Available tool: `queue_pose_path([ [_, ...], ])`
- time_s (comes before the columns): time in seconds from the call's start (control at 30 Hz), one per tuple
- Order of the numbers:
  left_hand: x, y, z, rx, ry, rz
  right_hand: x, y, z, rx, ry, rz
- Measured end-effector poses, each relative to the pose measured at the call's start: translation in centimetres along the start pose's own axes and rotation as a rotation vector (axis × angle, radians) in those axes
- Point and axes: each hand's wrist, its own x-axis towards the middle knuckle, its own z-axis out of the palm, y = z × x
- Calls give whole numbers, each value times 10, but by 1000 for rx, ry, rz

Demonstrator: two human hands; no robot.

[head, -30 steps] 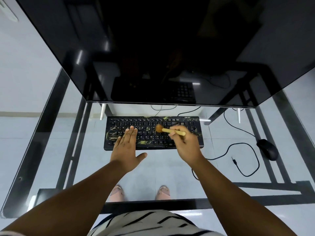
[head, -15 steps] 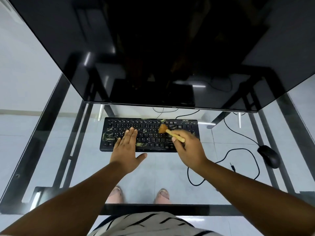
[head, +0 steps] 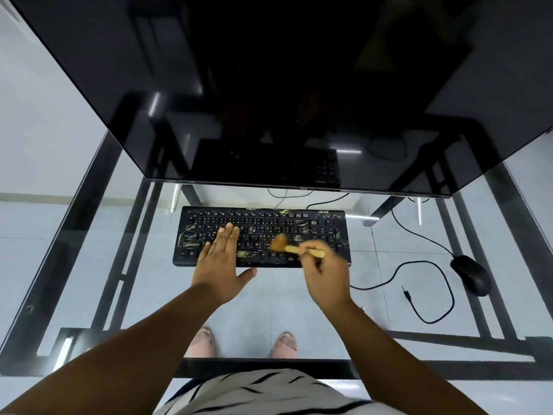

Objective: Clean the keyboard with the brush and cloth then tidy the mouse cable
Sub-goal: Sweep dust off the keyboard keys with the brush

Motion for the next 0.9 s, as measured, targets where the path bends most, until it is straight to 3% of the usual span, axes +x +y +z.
queue_pose_path([
  [0.07,0,0,-1,-1,-3,2,1,-1,-4,106,111,71],
  [0.13,-1,0,-1,-4,-7,4,2,-5,-5,184,-26,63],
  [0.2,-2,1,-1,-6,-8,5,0,-5,-6,100,-106,32],
  [0.27,-2,2,-1,-5,-17,4,2,-2,-10,18,34,9],
  [0.33,-3,3,-2,4,-24,2,0,-3,-15,98,94,-10],
  [0.4,-3,5,-2,11,-27,3,-1,-7,-14,152,-75,-25],
  [0.47,-3,6,-1,9,-26,2,-5,-6,-15,52,-207,-33],
  [0.6,-2,11,0,16,-38,3,-8,3,-24,-11,112,15],
  [0.63,-2,12,0,14,-42,7,-7,5,-26,26,123,27],
  [0.73,-3,17,3,23,-52,17,-5,9,-35,91,-59,59],
  [0.9,-3,24,6,37,-53,26,4,12,-52,174,236,101],
])
